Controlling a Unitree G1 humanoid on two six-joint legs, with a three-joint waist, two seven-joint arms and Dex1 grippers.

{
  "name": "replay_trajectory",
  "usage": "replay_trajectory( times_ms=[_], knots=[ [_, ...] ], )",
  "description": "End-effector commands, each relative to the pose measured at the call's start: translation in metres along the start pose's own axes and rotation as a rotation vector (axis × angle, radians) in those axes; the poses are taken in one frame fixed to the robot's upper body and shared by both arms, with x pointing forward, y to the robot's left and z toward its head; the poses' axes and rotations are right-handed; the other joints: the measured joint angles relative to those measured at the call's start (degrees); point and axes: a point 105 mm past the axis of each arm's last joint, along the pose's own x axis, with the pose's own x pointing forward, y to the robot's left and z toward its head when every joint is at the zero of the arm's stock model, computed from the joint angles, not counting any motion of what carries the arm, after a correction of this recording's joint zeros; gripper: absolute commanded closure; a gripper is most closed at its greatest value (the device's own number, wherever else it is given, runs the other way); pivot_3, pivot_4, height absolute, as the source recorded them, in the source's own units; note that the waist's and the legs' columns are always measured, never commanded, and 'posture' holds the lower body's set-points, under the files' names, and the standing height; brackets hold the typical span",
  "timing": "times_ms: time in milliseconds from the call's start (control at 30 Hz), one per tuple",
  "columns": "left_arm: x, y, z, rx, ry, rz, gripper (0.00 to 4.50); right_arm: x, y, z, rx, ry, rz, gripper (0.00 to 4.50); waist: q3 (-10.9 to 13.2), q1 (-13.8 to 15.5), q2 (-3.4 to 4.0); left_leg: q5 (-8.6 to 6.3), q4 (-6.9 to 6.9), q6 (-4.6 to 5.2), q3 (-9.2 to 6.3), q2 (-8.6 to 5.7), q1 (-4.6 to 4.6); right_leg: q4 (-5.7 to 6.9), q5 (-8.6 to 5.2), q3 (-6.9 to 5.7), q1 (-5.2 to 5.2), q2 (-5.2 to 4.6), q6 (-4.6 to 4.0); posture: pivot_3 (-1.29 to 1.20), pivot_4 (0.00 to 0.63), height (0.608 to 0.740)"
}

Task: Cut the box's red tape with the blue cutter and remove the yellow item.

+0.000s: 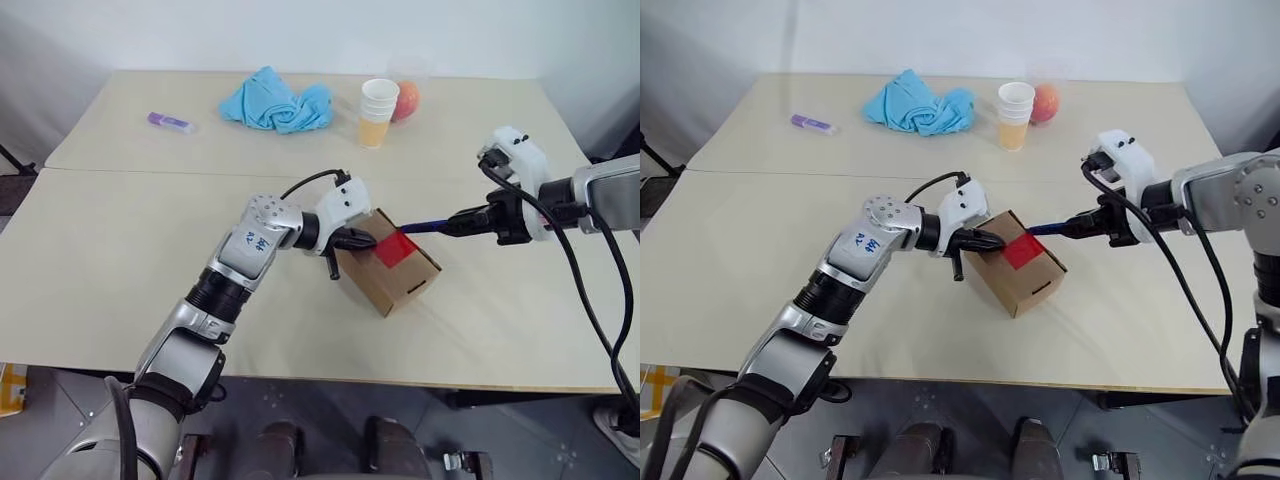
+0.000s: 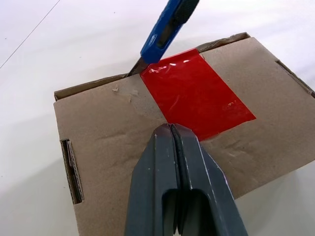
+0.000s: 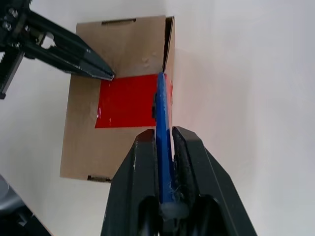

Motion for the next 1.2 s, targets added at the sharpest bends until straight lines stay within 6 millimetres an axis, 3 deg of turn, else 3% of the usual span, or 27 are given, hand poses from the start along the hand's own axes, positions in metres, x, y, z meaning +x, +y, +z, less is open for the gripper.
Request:
replay_trajectory(
  times_ms=[33, 367, 700, 967, 1200],
  knots=[
    [0.012, -0.013, -0.03, -0.066, 0.106, -0.039, 4.5, 0.0, 0.003, -0.011, 0.014, 0.049, 0.032, 4.33, 0.0, 0.06, 0.0, 0.0, 0.0, 0.0, 0.0, 0.0, 0.0, 0.0, 0.0, 0.0, 0.0, 0.0, 0.0, 0.0, 0.15, 0.74],
    [0.016, -0.015, -0.036, -0.102, 0.127, -0.057, 4.5, 0.001, -0.002, -0.017, 0.029, 0.089, 0.007, 4.33, -0.17, 0.39, -0.05, -0.01, 0.0, 0.02, 0.01, -0.01, 0.02, -0.01, 0.0, 0.0, 0.02, -0.01, 0.0, 0.0, 0.15, 0.74],
    [0.018, -0.007, -0.034, -0.092, 0.127, -0.034, 4.5, 0.016, -0.002, -0.001, 0.015, 0.134, 0.006, 4.33, -0.37, 0.53, -0.18, 0.0, 0.08, 0.03, 0.09, 0.0, 0.12, 0.03, 0.0, 0.07, 0.1, -0.01, 0.0, 0.0, 0.15, 0.74],
    [0.018, -0.006, -0.035, -0.095, 0.129, -0.021, 4.5, 0.014, 0.003, -0.01, -0.009, 0.234, 0.046, 4.33, -0.5, 0.63, -0.22, 0.0, 0.08, 0.03, 0.09, -0.01, 0.14, 0.05, 0.0, 0.09, 0.1, 0.0, 0.0, 0.0, 0.15, 0.74],
    [0.019, -0.007, -0.036, -0.104, 0.126, -0.018, 4.5, -0.002, 0.006, -0.033, -0.015, 0.374, 0.081, 4.33, -0.5, 1.04, -0.22, -0.01, 0.04, 0.05, 0.1, -0.02, 0.1, -0.02, 0.0, 0.11, 0.04, -0.01, 0.0, 0.0, 0.15, 0.74]
  ],
)
